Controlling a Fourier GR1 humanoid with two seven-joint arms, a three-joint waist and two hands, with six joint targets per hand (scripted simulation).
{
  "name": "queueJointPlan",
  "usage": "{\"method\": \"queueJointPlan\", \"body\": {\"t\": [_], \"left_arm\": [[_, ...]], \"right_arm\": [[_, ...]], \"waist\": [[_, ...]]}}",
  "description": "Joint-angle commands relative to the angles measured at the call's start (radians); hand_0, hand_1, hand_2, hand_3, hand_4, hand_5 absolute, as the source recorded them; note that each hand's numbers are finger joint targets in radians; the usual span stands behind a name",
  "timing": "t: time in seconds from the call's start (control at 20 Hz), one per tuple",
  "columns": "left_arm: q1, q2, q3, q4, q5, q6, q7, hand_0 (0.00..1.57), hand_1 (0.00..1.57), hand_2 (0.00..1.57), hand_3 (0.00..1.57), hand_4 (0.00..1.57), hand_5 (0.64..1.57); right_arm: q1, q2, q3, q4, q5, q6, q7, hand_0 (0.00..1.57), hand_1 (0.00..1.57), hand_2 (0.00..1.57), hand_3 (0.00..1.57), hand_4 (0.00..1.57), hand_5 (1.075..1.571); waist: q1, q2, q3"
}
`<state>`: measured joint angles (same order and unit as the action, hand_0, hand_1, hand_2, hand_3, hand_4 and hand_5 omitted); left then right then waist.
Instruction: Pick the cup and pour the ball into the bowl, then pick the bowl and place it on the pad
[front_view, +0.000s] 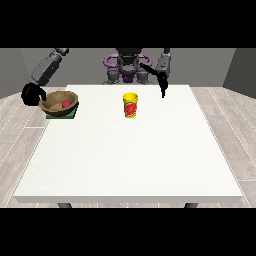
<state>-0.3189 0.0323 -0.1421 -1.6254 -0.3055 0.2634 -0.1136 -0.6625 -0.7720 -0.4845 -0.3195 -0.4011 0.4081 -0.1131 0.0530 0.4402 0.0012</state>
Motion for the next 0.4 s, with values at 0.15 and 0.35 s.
{"method": "queueJointPlan", "body": {"t": [0.15,0.35], "left_arm": [[0.026,-0.032,-0.064,0.158,0.012,0.075,-0.059,0.00,0.00,0.00,0.00,0.00,0.682],[0.035,-0.032,-0.082,0.250,0.037,0.100,-0.037,0.00,0.00,0.00,0.00,0.00,0.682]], "right_arm": [[-0.009,0.033,0.026,-0.011,0.008,-0.061,0.086,1.57,1.57,1.57,1.23,0.43,1.532],[-0.050,-0.080,0.105,-0.101,0.090,-0.070,0.147,0.50,0.50,0.24,0.00,0.38,1.087]], "waist": [[-0.030,-0.104,-0.0015],[-0.038,-0.211,-0.0045]]}}
